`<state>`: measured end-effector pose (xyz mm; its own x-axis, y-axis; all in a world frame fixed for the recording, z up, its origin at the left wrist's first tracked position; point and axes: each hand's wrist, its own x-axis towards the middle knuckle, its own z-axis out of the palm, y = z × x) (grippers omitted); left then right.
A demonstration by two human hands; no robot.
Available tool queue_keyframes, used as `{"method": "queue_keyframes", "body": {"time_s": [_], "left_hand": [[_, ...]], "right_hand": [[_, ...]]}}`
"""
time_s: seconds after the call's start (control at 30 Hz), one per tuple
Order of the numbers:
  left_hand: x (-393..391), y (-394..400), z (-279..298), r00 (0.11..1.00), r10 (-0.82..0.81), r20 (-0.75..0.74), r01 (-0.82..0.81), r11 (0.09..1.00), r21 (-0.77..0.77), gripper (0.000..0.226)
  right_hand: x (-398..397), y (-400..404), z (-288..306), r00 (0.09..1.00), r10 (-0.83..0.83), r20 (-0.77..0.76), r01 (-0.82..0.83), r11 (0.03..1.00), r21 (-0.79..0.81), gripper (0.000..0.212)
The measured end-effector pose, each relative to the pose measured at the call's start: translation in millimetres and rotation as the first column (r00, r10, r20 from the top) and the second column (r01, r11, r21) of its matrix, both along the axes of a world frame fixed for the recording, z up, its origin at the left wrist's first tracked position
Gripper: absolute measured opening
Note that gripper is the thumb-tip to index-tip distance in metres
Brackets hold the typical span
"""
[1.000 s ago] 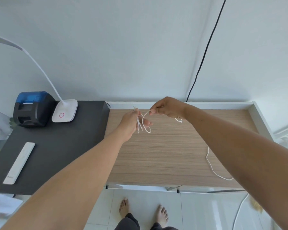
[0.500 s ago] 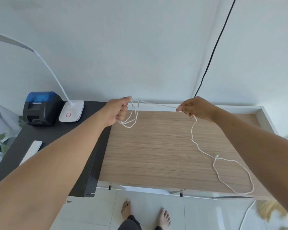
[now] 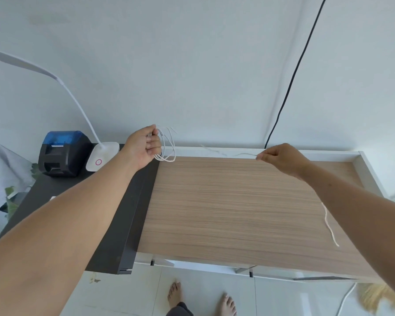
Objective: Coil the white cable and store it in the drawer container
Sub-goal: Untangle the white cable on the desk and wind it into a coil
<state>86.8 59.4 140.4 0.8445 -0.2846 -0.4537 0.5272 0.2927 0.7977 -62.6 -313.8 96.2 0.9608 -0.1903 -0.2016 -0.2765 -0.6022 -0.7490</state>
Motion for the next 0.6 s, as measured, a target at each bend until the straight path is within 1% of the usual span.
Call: {"method": "queue_keyframes", "body": {"time_s": [0.07, 0.13, 0.17, 0.23, 0.33, 0.43, 0.5, 0.6], "left_hand": [[-3.2, -10.8, -3.3, 0.998, -0.051, 0.039, 0.049, 0.998, 0.049, 0.027], [-8.7, -22.0, -5.6, 0.992, -0.101, 0.074, 0.089, 0.986, 0.144, 0.027], [-12.2, -27.2, -6.9, 0.988, -0.124, 0.093, 0.103, 0.974, 0.203, 0.029], [-19.9, -36.7, -10.2, 0.978, -0.171, 0.119, 0.132, 0.950, 0.282, 0.033], [-34.0, -47.5, -17.9, 0.970, -0.217, 0.114, 0.173, 0.935, 0.309, 0.038], [-48.4, -53.1, -25.5, 0.957, -0.272, 0.099, 0.219, 0.904, 0.367, 0.040], [-57.9, -54.0, -29.7, 0.933, -0.349, 0.083, 0.284, 0.860, 0.423, 0.041], [-68.5, -54.0, -33.2, 0.858, -0.508, 0.075, 0.410, 0.766, 0.495, 0.043]], "right_hand": [[8.4, 19.0, 9.5, 0.990, 0.127, -0.066, -0.131, 0.990, -0.053, 0.013], [16.1, 38.5, 19.4, 0.954, 0.269, -0.135, -0.280, 0.957, -0.073, 0.013], [19.4, 47.5, 23.5, 0.932, 0.327, -0.158, -0.339, 0.939, -0.056, 0.014], [25.0, 63.6, 28.7, 0.898, 0.403, -0.177, -0.403, 0.914, 0.034, 0.015], [33.1, 81.8, 32.6, 0.896, 0.421, -0.141, -0.399, 0.903, 0.162, 0.016], [38.2, 91.7, 35.5, 0.923, 0.378, -0.075, -0.349, 0.902, 0.256, 0.018], [39.5, 93.7, 36.8, 0.942, 0.333, -0.051, -0.309, 0.914, 0.264, 0.021], [41.6, 92.5, 36.7, 0.963, 0.271, -0.014, -0.262, 0.943, 0.207, 0.023]]}}
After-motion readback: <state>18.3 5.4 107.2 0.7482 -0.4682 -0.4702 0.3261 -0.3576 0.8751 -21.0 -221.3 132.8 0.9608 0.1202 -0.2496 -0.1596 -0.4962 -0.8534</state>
